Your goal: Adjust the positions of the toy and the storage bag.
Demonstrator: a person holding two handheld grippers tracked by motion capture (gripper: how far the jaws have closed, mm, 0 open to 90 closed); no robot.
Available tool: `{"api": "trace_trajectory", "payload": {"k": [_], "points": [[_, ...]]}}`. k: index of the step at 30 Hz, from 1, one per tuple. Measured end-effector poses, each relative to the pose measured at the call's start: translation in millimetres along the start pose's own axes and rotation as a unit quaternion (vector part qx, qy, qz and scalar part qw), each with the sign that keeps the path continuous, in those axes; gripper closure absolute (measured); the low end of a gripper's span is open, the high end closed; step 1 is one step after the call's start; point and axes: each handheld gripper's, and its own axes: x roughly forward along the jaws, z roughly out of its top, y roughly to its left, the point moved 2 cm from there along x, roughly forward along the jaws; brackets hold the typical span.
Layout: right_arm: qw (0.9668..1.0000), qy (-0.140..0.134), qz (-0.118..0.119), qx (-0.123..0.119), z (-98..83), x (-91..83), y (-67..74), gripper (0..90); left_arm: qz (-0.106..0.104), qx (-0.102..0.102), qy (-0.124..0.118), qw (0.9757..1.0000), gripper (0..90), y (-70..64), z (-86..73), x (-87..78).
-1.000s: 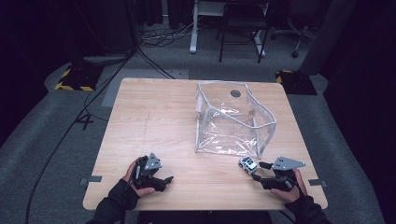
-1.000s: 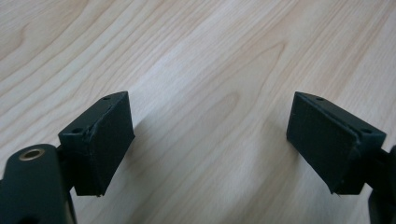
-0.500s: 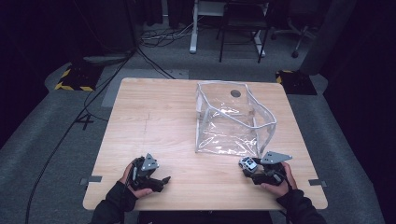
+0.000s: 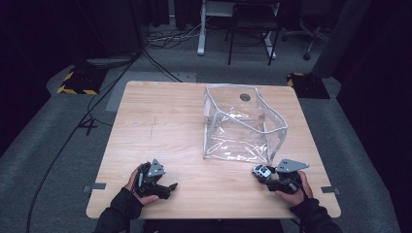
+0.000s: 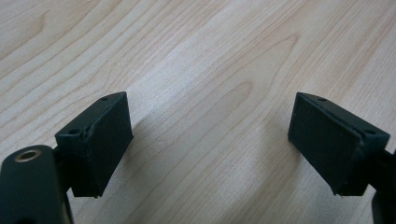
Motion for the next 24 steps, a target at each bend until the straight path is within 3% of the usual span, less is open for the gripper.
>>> {"api": "trace_trajectory", "payload": {"k": [7,12,14,18,24], "points": [[1.0,0.003,0.005,-0.002,-11.6,-14.4,-5.1,48.0,0.0,0.0,0.0,1.0,13.9,0.1,0.0,0.0],[0.9998,0.009,-0.016,0.006,-18.7,-25.3,-12.4,48.1,0.003,0.0,0.001,1.0,13.9,0.5,0.1,-0.1],[0.9994,0.008,-0.034,0.007,-22.1,-29.7,-18.3,48.1,0.001,-0.001,0.001,1.0,13.9,0.5,0.2,0.0],[0.9973,-0.002,-0.066,0.031,-26.2,-37.4,-32.8,48.1,0.002,-0.004,0.0,1.0,13.8,0.8,0.4,0.5],[0.9902,-0.009,-0.117,0.075,-31.0,-39.9,-55.6,48.1,0.006,-0.002,0.0,1.0,13.8,2.0,1.2,0.8]]}}
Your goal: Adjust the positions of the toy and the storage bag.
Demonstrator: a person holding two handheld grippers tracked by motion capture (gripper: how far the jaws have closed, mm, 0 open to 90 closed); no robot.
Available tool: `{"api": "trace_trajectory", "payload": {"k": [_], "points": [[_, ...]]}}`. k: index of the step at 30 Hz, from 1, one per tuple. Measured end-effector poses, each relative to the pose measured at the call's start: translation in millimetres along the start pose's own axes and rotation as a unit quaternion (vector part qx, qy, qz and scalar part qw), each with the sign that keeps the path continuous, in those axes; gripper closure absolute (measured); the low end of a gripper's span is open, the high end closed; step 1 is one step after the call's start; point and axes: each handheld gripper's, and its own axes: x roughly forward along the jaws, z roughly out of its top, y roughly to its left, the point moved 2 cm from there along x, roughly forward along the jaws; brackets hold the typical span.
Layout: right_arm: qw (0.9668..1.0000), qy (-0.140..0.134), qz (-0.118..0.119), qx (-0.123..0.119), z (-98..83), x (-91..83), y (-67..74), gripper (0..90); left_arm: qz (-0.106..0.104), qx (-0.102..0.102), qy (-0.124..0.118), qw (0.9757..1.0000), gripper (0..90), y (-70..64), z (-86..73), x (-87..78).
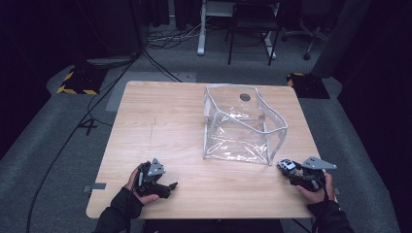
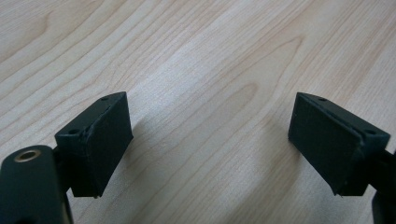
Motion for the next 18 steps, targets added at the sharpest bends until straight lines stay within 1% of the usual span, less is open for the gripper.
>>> {"api": "trace_trajectory", "payload": {"k": [1,3,4,5,8,9,10,11,14,18], "points": [[1.0,0.0,-0.005,0.005,0.3,1.0,-3.9,48.1,-0.002,0.001,0.001,1.0,13.8,0.3,0.2,0.2],[0.9998,-0.003,-0.013,0.017,1.5,3.2,-10.1,48.0,-0.001,-0.005,-0.001,1.0,13.8,-0.1,0.3,1.0],[0.9997,-0.002,-0.01,0.024,2.0,4.4,-12.5,48.0,0.003,0.001,0.0,1.0,13.8,0.8,0.7,0.7],[0.9996,0.0,-0.008,0.027,2.5,5.7,-14.0,48.0,0.003,0.001,0.001,1.0,13.8,1.0,0.9,0.7],[0.9995,0.014,-0.013,0.026,4.2,10.1,-15.7,47.9,-0.001,-0.001,0.001,1.0,13.7,1.2,1.2,1.2],[0.9995,0.014,-0.013,0.026,4.2,10.1,-15.7,47.9,-0.001,-0.001,0.001,1.0,13.6,1.2,1.2,1.2],[0.9994,0.018,-0.011,0.029,4.8,11.5,-17.1,47.8,0.0,0.002,0.002,1.0,13.6,1.8,1.5,1.1],[0.9993,0.018,-0.007,0.034,4.8,11.8,-18.2,47.8,0.0,0.002,0.002,1.0,13.6,1.7,1.6,1.1],[0.9994,0.019,-0.005,0.029,4.5,11.8,-18.7,47.1,-0.001,-0.001,0.001,1.0,13.6,1.4,1.4,1.2],[0.9993,0.018,-0.002,0.031,4.1,11.0,-17.6,46.2,0.0,0.002,0.001,1.0,13.6,1.7,1.5,1.1]]}}
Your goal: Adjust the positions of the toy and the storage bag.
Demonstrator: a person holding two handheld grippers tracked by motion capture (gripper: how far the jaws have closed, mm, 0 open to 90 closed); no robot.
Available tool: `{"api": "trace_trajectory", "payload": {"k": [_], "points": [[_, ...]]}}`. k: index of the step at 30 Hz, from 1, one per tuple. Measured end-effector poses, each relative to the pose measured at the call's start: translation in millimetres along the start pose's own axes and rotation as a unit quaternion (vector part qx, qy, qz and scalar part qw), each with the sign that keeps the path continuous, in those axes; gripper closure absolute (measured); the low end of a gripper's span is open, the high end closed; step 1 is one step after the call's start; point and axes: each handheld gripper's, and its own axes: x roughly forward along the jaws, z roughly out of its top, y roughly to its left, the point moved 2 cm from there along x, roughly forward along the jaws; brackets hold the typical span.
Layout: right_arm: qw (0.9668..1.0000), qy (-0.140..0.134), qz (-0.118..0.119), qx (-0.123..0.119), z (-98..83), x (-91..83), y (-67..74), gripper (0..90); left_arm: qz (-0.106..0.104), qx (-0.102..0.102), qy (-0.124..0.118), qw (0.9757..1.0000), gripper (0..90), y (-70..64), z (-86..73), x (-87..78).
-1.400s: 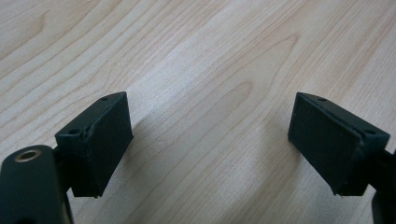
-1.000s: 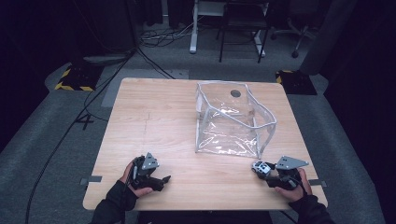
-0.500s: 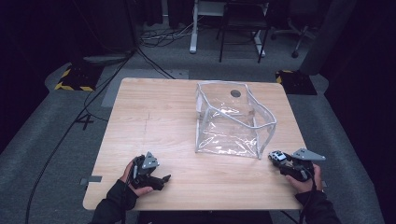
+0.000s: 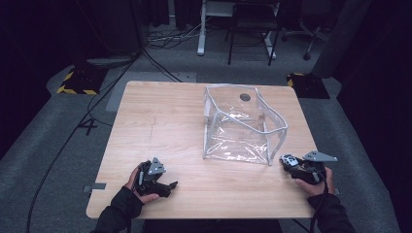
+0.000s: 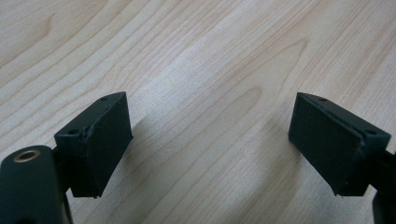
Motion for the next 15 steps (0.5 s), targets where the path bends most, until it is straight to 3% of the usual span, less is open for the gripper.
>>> {"api": "trace_trajectory", "payload": {"k": [6,15], "points": [[1.0,-0.002,-0.003,-0.004,0.1,-0.3,-0.3,48.0,0.0,-0.001,0.0,1.0,13.6,-0.1,0.0,0.1],[0.9995,-0.033,-0.005,-0.004,0.6,-4.8,0.5,48.1,0.0,0.0,0.0,1.0,13.6,0.1,0.1,0.0]]}}
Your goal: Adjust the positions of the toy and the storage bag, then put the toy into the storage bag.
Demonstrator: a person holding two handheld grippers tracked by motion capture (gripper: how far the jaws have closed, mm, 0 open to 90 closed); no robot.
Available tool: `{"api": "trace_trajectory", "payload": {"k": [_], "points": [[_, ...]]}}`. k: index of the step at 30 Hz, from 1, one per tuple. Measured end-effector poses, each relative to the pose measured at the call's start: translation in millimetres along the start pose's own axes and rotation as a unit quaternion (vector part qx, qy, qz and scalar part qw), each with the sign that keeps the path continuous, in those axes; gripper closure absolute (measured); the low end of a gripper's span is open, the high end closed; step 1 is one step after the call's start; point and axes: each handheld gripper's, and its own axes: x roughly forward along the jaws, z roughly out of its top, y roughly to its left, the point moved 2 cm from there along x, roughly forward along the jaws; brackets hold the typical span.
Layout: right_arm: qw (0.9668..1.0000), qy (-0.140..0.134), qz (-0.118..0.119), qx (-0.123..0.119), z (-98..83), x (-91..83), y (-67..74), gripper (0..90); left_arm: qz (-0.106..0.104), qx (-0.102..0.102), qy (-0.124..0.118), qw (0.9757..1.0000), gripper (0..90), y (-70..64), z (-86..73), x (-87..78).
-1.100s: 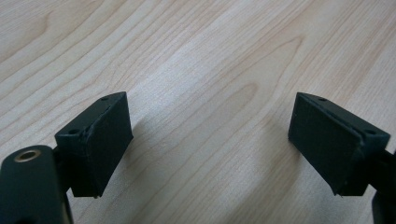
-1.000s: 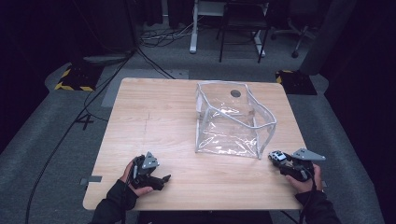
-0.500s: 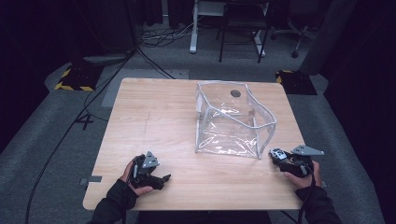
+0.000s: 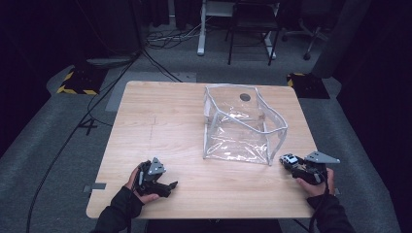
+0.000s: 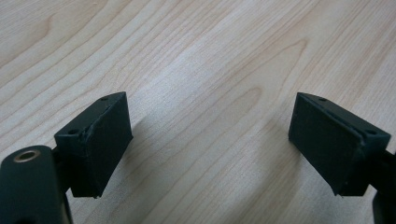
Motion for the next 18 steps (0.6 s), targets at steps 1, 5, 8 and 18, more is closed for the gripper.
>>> {"api": "trace_trajectory", "payload": {"k": [1,5,8,18], "points": [[1.0,-0.001,0.001,0.002,0.6,-1.1,0.1,48.1,0.002,0.004,-0.001,1.0,13.6,0.6,0.2,0.0],[0.9999,-0.01,0.003,0.004,3.1,-1.9,-1.2,48.1,-0.002,0.0,-0.001,1.0,13.6,0.9,0.8,1.2],[0.9999,-0.016,0.001,0.003,6.0,-3.9,-3.3,48.2,-0.004,-0.003,-0.001,1.0,13.6,0.9,1.0,1.7],[0.9994,-0.035,0.005,-0.006,27.8,-10.6,-4.8,48.2,-0.001,-0.003,-0.002,1.0,13.6,1.2,1.0,1.7]]}}
